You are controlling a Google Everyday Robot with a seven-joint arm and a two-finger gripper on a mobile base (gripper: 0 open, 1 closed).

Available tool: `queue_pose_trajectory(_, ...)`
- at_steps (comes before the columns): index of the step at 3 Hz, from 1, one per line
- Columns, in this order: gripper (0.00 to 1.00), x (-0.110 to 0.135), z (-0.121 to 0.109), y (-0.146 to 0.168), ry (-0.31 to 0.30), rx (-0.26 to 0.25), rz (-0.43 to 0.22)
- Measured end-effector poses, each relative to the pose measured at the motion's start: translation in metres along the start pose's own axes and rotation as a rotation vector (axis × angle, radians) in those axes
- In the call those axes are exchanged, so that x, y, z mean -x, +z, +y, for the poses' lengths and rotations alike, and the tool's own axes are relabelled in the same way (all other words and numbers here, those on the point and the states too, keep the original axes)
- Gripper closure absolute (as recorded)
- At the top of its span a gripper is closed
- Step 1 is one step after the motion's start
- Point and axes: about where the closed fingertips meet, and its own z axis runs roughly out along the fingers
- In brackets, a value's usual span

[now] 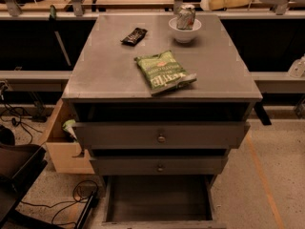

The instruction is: Pick 7up can from white bowl and place on counter

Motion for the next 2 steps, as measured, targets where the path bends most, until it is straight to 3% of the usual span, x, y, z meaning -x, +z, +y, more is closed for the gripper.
queue_pose_trajectory(1, 0.00, -0.031, -0.014, 0.049, 0.082, -0.046, -0.015)
queue_pose_trajectory(2, 0.00, -0.058, -0.063, 0.096, 0.158, -0.196, -0.025)
